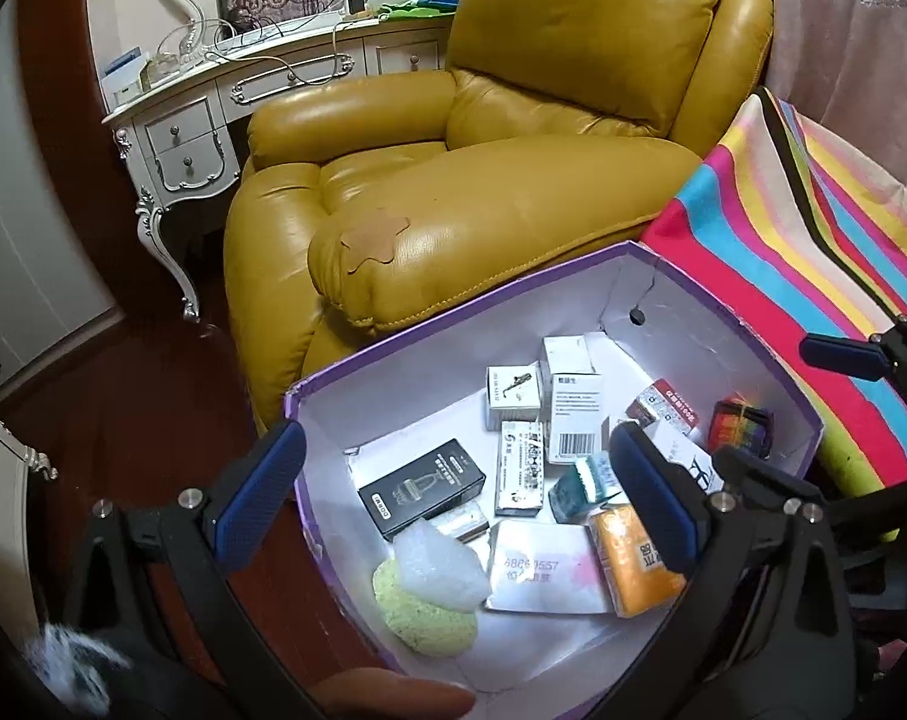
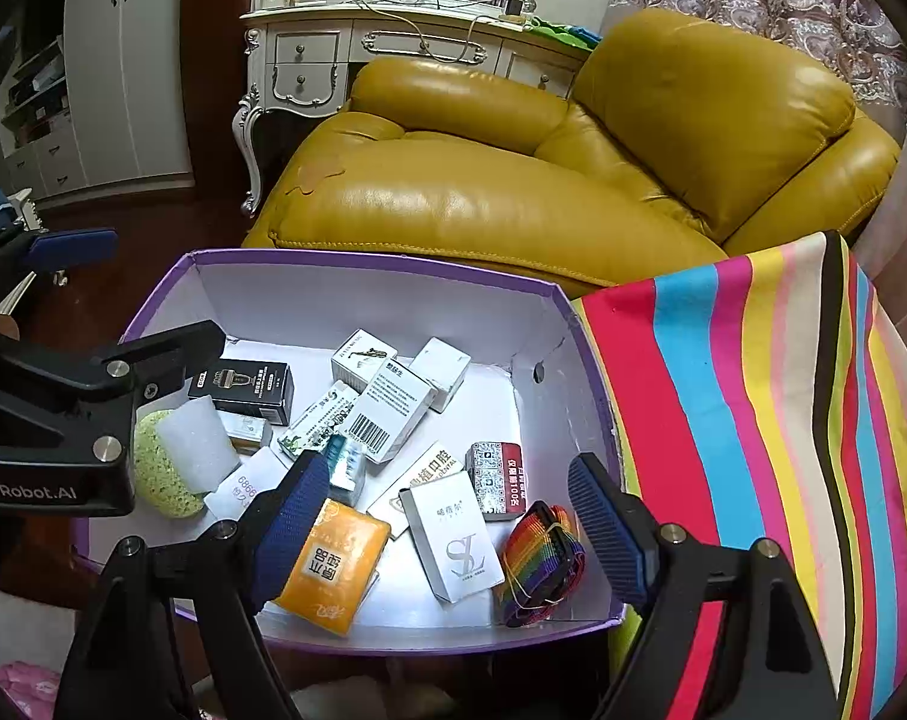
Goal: Organize objects
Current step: 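Carry the foam block and gum pack to the storage box and release them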
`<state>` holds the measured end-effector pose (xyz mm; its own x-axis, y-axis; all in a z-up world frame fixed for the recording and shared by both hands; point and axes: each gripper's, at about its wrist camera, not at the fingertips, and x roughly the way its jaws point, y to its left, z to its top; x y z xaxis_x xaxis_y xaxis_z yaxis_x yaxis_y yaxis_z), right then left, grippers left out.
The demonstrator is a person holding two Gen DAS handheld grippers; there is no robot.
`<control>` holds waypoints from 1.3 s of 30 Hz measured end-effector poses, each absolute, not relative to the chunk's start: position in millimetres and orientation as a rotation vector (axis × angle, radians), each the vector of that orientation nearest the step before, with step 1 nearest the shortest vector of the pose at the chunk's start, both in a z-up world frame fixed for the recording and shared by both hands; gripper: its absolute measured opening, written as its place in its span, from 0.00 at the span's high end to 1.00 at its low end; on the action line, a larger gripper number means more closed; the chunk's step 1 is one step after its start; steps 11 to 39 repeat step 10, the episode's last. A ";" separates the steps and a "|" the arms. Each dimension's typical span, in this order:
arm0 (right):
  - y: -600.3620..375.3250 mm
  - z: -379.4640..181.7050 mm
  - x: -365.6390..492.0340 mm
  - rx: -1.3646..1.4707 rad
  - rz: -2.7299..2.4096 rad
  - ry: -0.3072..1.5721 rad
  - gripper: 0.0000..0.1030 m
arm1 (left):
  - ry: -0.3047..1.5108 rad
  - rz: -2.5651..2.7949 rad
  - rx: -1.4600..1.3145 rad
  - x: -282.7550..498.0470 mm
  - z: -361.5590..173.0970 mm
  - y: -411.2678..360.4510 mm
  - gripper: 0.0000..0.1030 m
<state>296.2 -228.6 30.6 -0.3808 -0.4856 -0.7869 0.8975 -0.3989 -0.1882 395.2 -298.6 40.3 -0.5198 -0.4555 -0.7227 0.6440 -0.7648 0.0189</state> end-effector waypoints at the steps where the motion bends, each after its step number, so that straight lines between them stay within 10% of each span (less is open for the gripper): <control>1: -227.7 30.6 296.2 0.811 -1.902 0.776 0.19 | 0.329 -2.270 0.979 394.2 40.6 -298.0 0.01; 39: -223.8 26.0 296.1 0.811 -1.909 0.794 0.19 | 0.362 -2.296 0.895 398.6 44.4 -295.7 0.04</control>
